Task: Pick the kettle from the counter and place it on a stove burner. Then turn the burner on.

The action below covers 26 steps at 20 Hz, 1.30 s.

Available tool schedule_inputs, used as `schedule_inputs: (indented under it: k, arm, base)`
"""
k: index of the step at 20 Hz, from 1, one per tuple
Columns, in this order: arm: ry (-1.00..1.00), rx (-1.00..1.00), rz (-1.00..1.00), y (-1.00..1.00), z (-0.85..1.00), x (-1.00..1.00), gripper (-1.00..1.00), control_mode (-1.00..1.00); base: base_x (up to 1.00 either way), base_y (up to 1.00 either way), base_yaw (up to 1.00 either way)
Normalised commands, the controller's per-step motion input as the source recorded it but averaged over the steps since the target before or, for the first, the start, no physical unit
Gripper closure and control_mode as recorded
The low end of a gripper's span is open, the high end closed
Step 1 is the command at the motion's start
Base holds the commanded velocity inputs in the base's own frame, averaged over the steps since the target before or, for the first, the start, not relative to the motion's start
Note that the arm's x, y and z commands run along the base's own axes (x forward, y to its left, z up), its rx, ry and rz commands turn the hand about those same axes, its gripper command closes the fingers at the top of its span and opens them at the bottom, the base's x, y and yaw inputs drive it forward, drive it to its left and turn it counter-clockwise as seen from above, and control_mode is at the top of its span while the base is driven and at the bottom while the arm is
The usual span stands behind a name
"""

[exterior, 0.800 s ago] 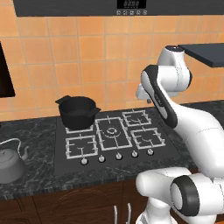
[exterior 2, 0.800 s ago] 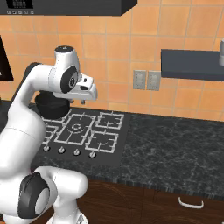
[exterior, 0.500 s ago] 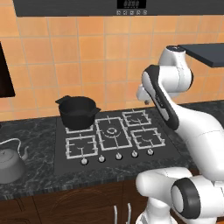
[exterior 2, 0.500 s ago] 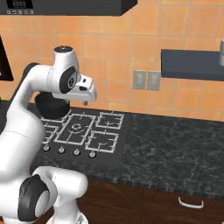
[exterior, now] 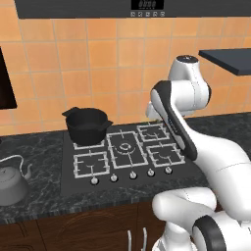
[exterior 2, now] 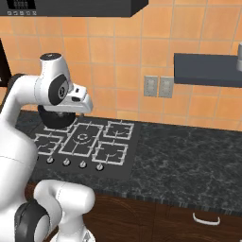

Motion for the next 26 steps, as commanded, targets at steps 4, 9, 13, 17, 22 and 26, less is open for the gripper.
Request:
schedule_inputs:
  k: [4, 9, 13, 17, 22, 26]
  arm:
    - [0.00, -0.05, 0.00, 0.46, -0.06, -0.25, -1.00, -1.00]
    - [0.00, -0.04, 0.00, 0.30, -0.03, -0.18, -1.00, -1.00]
    - [0.00, 0.00, 0.00, 0.00, 0.00, 0.00, -1.00, -1.00]
    - [-0.01, 0.00, -0.06, 0.36, -0.12, -0.03, -1.00, -1.00]
    - [-0.07, 0.00, -0.10, 0.88, -0.19, -0.32, -1.00, -1.00]
    - [-0.16, 0.00, -0.09, 0.73, -0.13, -0.53, -1.00, -1.00]
  base:
    - [0.00, 0.00, 0.00]
    - [0.00, 0.00, 0.00]
    - [0.00, 0.00, 0.00]
    - [0.00, 0.00, 0.00]
    - [0.00, 0.00, 0.00]
    - [0.00, 0.00, 0.00]
